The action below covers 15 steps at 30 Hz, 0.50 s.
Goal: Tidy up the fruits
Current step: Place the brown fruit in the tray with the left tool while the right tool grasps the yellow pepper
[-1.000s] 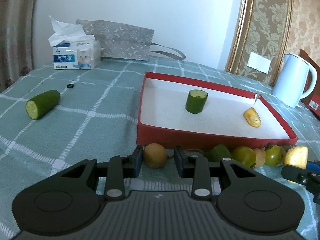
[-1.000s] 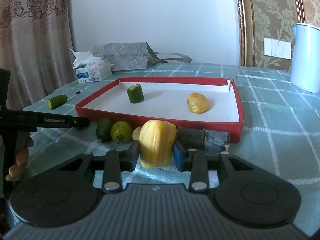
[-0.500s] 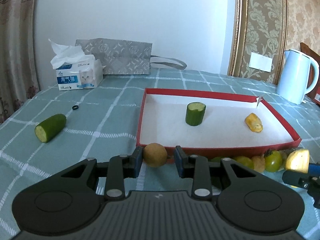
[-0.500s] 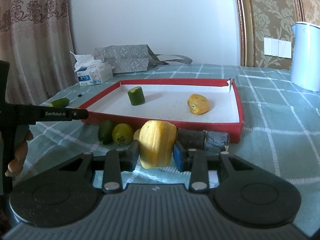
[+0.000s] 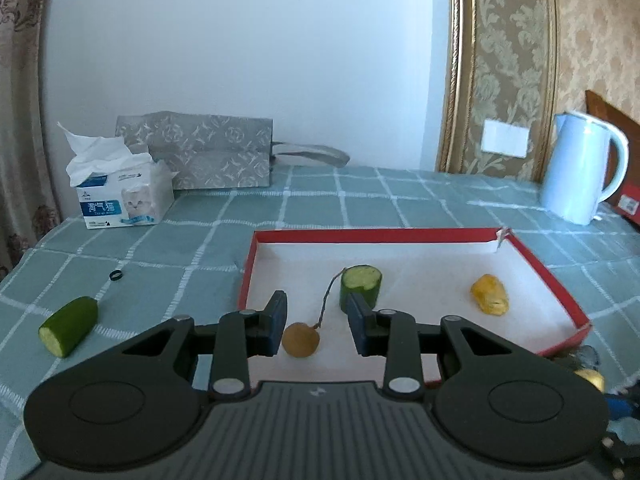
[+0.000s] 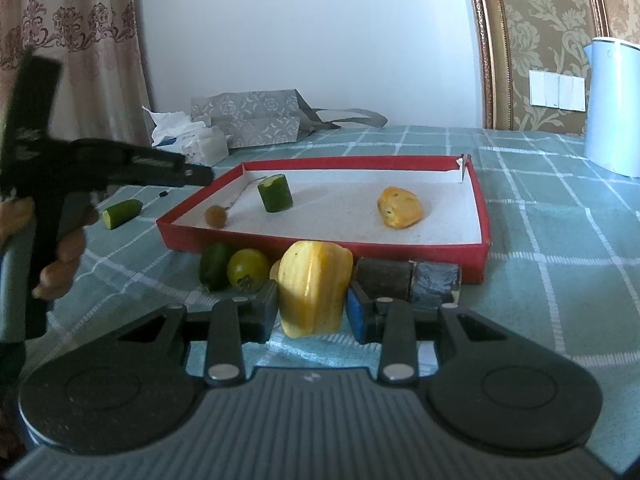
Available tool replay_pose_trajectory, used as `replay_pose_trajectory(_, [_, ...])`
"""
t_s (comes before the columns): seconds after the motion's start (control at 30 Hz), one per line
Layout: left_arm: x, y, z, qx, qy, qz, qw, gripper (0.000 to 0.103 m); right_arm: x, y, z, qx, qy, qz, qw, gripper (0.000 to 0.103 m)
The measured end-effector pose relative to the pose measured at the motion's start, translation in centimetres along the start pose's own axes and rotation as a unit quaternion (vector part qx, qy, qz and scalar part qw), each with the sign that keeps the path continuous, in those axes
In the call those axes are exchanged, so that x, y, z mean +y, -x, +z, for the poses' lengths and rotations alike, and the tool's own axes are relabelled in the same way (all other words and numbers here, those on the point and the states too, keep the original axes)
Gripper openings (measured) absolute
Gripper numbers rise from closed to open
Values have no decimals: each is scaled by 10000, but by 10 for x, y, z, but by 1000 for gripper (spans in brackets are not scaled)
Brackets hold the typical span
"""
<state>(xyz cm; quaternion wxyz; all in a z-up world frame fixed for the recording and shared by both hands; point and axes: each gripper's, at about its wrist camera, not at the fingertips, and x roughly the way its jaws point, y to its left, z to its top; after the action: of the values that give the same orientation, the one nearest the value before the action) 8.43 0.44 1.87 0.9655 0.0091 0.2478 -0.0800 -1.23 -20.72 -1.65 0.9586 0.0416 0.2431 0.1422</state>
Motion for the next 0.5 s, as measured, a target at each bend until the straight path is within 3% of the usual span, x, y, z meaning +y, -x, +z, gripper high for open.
replay_pose_trajectory(0.27, [27, 0, -3, 168, 384, -141, 9990, 33, -1, -2, 0, 60, -33, 127, 9999, 34])
replay_pose_trajectory(0.5, [26, 0, -20, 214, 500, -194, 9983, 33, 2, 1, 0, -31, -13, 94, 10000, 34])
